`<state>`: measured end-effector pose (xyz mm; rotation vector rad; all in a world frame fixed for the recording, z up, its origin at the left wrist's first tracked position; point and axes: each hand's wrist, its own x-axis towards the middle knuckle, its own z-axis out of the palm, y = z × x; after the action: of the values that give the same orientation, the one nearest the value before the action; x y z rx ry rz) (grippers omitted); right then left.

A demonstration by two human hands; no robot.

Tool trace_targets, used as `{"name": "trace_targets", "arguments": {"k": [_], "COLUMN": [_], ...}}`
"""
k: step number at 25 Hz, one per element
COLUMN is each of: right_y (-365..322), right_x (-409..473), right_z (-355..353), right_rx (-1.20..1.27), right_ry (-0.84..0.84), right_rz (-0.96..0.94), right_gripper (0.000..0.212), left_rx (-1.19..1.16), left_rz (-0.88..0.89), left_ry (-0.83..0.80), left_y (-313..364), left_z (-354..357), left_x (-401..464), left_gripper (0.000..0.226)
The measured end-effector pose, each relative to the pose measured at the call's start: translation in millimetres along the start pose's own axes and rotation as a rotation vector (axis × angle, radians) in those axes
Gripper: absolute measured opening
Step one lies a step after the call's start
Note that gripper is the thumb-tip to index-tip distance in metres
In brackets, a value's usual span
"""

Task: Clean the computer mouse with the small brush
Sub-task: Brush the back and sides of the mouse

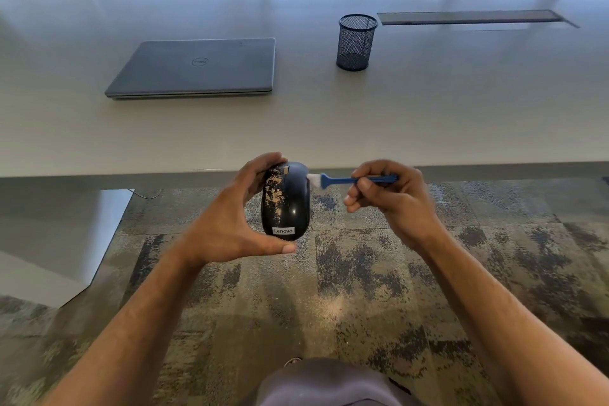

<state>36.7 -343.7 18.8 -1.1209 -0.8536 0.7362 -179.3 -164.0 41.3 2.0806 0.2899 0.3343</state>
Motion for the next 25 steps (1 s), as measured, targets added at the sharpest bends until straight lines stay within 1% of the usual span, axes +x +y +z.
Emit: {"name": "trace_targets", "arguments": {"k": [4,8,10,13,17,20,25], "right_y": [-3,-7,-4,2,-3,-4,2], "right_x": [-5,5,4,-4,0,1,-13], "right_z": [1,3,6,9,11,13,13], "right_rx": [0.016,0.055,0.051,0.047,0.104,0.103,0.092], "right_ry": [0.016,0.076,0.065,0.030,0.051,0.036,-0.004], "right_rz": [-0.001,-0.038,-0.023,0.019,-0.027,-0.049,0.010], "right_gripper": [0.018,0.012,0.013,0.020,0.011,0.020,0.022], "left_rx": [-0.013,-0.033,-0.050,-0.056,-0.039,-0.039,-0.031], "left_rz": [0.005,0.016,0.026,0.033,0.020,0.021,0.014], "left_ry": [0.011,0.005,0.013,0.027,0.008,0.008,0.016], "left_y": [-2,-1,-1,-2,-1,1,0], "left_z": [0,1,1,-3,-5,-4,-8], "left_x": [-1,0,0,-2,-3,-2,-2], "left_gripper": [0.118,0.117,0.116,0.115,0.116,0.117,0.117]}}
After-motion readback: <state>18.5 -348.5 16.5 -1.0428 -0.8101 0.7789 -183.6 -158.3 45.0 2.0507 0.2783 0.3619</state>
